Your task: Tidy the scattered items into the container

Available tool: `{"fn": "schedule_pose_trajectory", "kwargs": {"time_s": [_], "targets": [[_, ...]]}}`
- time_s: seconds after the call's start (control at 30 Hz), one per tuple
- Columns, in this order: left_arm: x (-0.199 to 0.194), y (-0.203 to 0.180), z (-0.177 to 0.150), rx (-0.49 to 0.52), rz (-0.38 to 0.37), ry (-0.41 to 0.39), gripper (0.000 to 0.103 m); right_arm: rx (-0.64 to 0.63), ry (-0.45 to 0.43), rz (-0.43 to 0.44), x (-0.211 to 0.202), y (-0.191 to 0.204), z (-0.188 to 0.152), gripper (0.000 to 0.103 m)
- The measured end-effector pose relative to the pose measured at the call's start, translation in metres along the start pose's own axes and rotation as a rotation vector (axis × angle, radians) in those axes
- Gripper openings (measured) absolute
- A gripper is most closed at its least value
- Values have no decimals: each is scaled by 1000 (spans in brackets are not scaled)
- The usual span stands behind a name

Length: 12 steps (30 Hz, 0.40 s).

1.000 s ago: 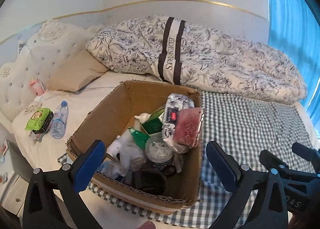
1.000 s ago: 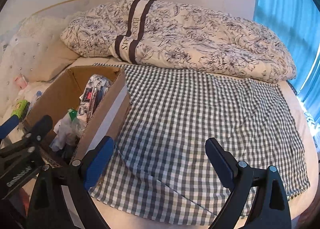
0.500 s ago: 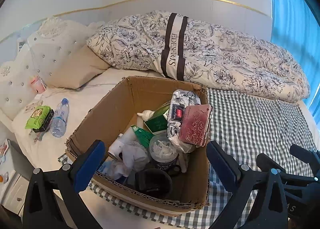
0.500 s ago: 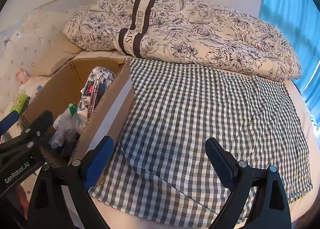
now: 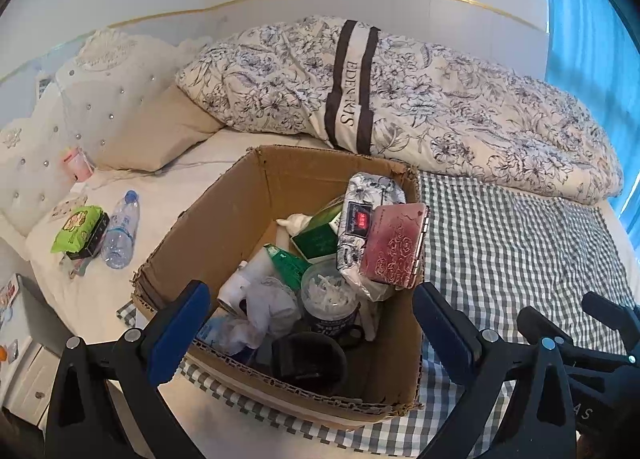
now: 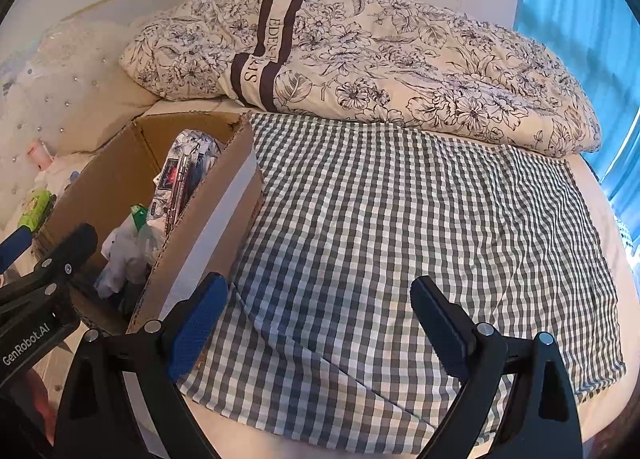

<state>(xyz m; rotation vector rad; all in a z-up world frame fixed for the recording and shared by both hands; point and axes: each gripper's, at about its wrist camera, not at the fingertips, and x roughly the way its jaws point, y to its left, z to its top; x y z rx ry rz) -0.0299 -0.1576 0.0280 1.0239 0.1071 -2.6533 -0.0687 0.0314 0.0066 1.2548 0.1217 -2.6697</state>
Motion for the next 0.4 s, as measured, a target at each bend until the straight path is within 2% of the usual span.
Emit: {"fn": "schedule_pose_trajectory", "kwargs": {"time_s": [0.4], "targets": [[-6, -2, -2, 3, -33, -27, 103, 11, 21, -8, 4, -3, -2, 93]]}}
